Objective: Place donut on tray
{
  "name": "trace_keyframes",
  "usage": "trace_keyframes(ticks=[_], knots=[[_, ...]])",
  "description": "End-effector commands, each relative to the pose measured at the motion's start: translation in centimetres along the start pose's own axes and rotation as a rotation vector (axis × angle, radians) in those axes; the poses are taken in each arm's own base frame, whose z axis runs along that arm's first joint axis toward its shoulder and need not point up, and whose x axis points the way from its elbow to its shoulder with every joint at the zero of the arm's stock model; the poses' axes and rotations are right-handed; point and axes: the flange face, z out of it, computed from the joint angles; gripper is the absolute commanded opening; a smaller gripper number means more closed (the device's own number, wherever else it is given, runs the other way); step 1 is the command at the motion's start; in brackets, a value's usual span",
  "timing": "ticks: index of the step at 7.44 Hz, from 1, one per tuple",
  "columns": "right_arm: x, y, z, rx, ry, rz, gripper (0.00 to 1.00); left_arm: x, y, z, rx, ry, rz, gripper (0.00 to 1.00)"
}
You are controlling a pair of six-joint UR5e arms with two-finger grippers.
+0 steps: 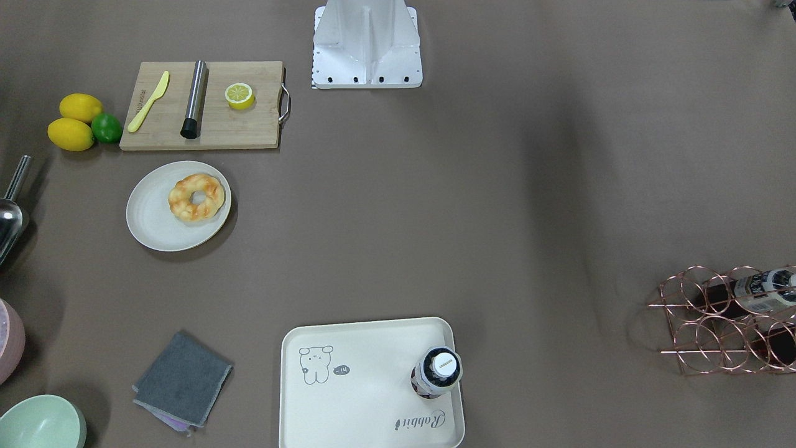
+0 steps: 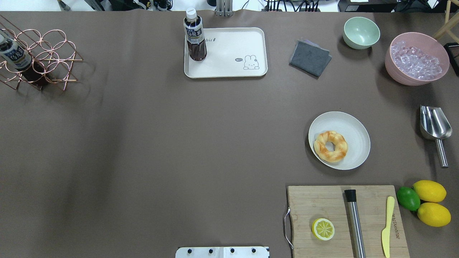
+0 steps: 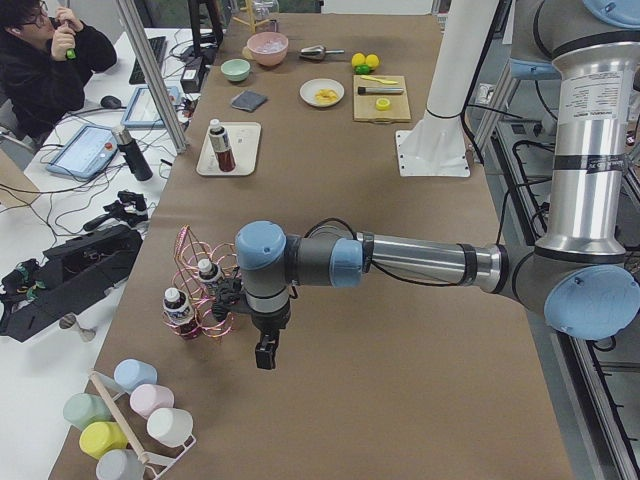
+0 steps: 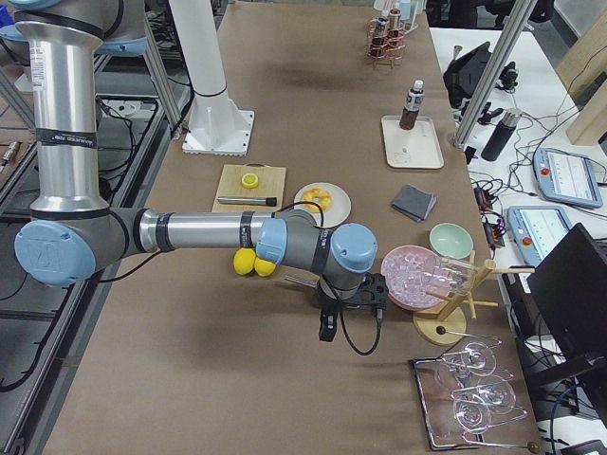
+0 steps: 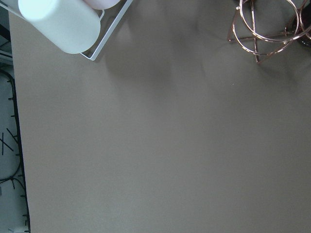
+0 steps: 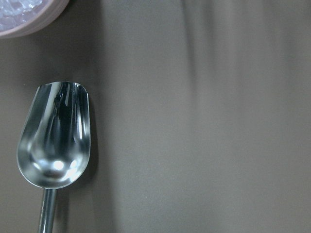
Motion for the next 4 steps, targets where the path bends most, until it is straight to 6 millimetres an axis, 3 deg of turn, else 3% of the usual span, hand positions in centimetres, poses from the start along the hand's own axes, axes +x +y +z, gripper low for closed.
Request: trace_keyframes(ticks=[1,4], knots=[[0.01,-0.22,-0.34,0.007,-0.002,0.002,1.00,-0.51,0.74,2.09,-0.044,0.005,-0.009,0.98],[0.26,0.11,-0.04,0.007,-0.002,-0.001,1.00,-0.98,0.51,2.77,-0.055,0.009,-0.023,0.98]])
